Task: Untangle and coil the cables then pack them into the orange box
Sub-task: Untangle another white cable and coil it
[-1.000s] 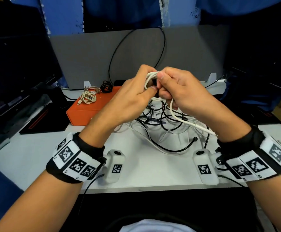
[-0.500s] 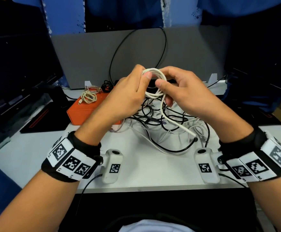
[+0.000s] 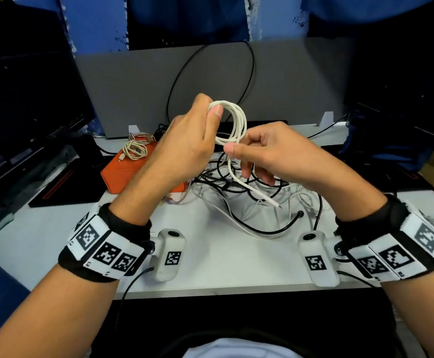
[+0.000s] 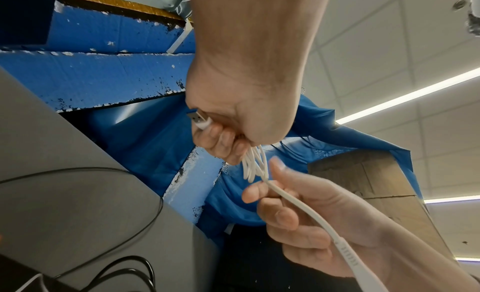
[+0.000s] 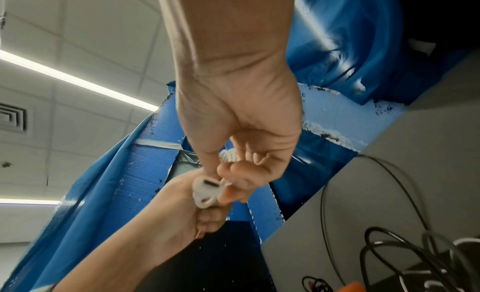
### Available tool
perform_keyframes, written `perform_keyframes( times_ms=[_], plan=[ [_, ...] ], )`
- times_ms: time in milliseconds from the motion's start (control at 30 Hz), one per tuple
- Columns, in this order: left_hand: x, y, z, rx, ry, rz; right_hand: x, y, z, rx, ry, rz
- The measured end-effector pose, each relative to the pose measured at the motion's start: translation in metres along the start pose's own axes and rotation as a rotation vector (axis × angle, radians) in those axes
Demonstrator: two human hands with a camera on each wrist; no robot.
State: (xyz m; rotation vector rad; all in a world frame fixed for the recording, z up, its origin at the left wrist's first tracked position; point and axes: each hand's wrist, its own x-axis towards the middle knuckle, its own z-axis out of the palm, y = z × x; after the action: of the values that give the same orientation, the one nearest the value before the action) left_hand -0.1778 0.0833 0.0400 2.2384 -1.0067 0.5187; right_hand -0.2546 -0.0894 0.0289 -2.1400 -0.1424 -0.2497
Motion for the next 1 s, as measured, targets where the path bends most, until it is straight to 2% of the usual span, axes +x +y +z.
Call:
perform_keyframes(
  times_ms=[100,167,300,400,467,567,700,900,967,1000],
  plan=[
    [0.001,-0.001,0.001,-0.009,-0.005,0.01,0.006,0.005,0.001,-0.004,0.048,0.005],
    [0.002,-0.003,-0.001,-0.077,-0.02,0.013,0.011,0.01,-0.008,-0.015,0.13,-0.007],
    [0.0,-0.004,-0.003,-0.447,-0.154,-0.021,0.015,0.017,-0.027,-0.114,0.354,-0.079],
    [-0.004,0.005,-0.003,-0.648,-0.218,-0.028,0.017,0.02,-0.029,-0.128,0.393,-0.107],
    [-0.005,0.008,-0.003,-0.694,-0.224,-0.031,0.018,0.019,-0.026,-0.056,0.416,-0.123],
    [-0.005,0.01,-0.004,-0.692,-0.234,-0.009,0.016,0.014,-0.024,0.172,0.449,-0.151],
    [-0.006,0.011,-0.006,-0.667,-0.239,0.007,0.013,0.009,-0.03,0.354,0.391,-0.162],
    [-0.003,0.008,-0.01,-0.803,-0.171,-0.064,0.014,0.013,-0.034,0.466,0.148,-0.096],
    [0.0,0.005,-0.011,-0.85,-0.133,-0.096,0.014,0.015,-0.031,0.347,0.116,-0.147],
    [0.001,0.004,-0.01,-0.87,-0.122,-0.104,0.013,0.016,-0.028,0.173,0.117,-0.183]
  ],
)
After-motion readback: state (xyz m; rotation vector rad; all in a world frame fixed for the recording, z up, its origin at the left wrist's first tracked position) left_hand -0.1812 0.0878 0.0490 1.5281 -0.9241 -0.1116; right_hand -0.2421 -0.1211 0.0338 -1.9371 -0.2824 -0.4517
